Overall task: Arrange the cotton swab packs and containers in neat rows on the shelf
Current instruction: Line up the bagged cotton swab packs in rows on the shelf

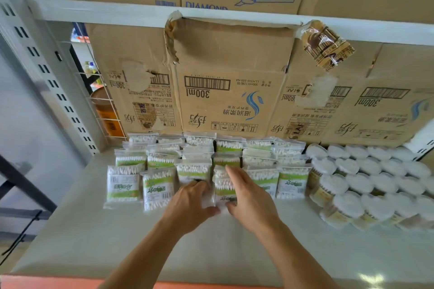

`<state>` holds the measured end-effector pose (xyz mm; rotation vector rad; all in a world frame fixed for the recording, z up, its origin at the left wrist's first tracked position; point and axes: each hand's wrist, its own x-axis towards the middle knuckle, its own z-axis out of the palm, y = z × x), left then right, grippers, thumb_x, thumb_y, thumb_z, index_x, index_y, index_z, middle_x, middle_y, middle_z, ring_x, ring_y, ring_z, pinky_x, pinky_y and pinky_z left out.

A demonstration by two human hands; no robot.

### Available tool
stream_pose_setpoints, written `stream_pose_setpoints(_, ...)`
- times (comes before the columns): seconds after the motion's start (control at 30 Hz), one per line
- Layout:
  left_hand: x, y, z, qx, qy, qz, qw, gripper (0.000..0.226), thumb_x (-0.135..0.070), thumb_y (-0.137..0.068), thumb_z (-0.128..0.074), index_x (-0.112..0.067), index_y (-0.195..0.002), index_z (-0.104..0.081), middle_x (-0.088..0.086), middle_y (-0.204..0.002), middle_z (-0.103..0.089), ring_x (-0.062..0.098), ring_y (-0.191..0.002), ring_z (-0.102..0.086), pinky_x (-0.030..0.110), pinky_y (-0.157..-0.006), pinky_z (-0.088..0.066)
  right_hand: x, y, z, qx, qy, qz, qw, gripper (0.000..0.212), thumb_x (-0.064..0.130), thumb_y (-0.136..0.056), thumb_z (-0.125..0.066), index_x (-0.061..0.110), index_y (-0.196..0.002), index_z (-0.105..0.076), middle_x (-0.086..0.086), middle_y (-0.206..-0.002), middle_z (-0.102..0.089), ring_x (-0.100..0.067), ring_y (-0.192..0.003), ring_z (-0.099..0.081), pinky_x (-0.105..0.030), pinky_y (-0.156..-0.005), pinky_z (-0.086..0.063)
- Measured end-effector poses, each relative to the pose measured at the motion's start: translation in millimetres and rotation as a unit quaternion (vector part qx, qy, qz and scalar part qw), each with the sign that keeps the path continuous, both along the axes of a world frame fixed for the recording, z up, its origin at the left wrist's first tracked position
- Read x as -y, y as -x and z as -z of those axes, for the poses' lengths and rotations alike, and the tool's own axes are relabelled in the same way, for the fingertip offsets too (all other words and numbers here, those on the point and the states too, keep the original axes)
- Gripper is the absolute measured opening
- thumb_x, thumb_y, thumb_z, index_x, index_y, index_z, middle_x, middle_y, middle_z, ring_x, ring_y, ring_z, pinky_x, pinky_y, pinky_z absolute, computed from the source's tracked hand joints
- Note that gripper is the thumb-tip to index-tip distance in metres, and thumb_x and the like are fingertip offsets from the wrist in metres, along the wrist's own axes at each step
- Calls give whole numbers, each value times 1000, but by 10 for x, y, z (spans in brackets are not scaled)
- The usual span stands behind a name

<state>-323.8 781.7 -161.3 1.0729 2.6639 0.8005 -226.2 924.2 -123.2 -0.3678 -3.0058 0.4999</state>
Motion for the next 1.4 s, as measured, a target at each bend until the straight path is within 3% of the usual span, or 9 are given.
stream_pose_setpoints(0.13,4,55,-67,24,3,-12,1000,51,-50,-73,-73,-23,-112,-56,-9,-107,-59,9,-93,-58,29,-82,-50,-45,179,-119,72,-21,-10,997,68,17,-82,-70,19,-136,-28,-2,-156,-9,-19,-78,-60,-30,-56,-52)
stream_pose_setpoints(0.23,-22,39,-94,18,29,-15,999,50,-52,-74,-71,-25,-112,-54,-10,-106,-58,10,-94,-58,32,-81,-52,-83,357,-264,131,-25,-14,991,53,14,-79,-72,16,-117,-35,-4,-160,8,-17,-63,-53,-27,-44,-36)
stream_pose_setpoints(0.4,-56,-10,-128,-16,68,-3,998,43,-56,-74,-66,-25,-98,-50,-12,-91,-56,11,-81,-57,29,-70,-51,-132,489,-272,147,-38,-29,988,62,17,-71,-78,15,-115,-35,-10,-128,-39,-21,-77,-49,-27,-48,-31)
stream_pose_setpoints(0.57,-94,-50,-104,-25,79,-1,997,43,-58,-74,-66,-20,-90,-52,-10,-84,-55,14,-78,-59,27,-66,-47,-139,495,-232,134,-49,-16,990,98,17,-71,-78,14,-147,-16,-9,-138,-25,-20,-74,-54,-25,-46,-34)
stream_pose_setpoints(0.73,-152,-75,-123,-37,93,-30,995,43,-58,-78,-63,-20,-97,-54,-6,-88,-62,15,-82,-63,26,-62,-44,-136,438,-151,96,-57,7,994,66,20,-71,-78,13,-124,-39,-4,-123,-29,-17,-64,-55,-28,-44,-43)
stream_pose_setpoints(0.9,-250,-73,-95,-45,122,-51,990,41,-51,-83,-63,-20,-109,-57,3,-97,-69,22,-90,-66,32,-73,-51,-155,393,-163,93,-46,8,995,69,26,-75,-75,19,-128,-32,-4,-135,-26,-24,-71,-56,-30,-49,-37)
stream_pose_setpoints(1.1,-342,-82,-55,-15,111,-84,990,31,-40,-88,-59,-12,-103,-58,8,-96,-67,28,-91,-66,35,-72,-52,-184,390,-169,62,-58,8,996,69,20,-77,-72,21,-132,-29,-2,-133,-33,-22,-65,-50,-28,-47,-33)
stream_pose_setpoints(1.23,-429,-90,-44,-17,77,-105,991,21,-27,-91,-52,-11,-102,-59,10,-92,-67,28,-87,-67,35,-69,-52,-161,399,-87,49,-83,4,995,70,23,-81,-72,21,-134,-26,-4,-138,-27,-25,-70,-56,-31,-48,-37)
stream_pose_setpoints(1.4,-437,-112,-55,-21,40,-114,993,21,-29,-92,-50,-13,-102,-60,7,-89,-70,25,-83,-68,32,-73,-49,-173,415,-27,34,-66,22,997,74,2,-82,-63,22,-140,-22,-7,-155,-11,-29,-86,-63,-37,-59,-51)
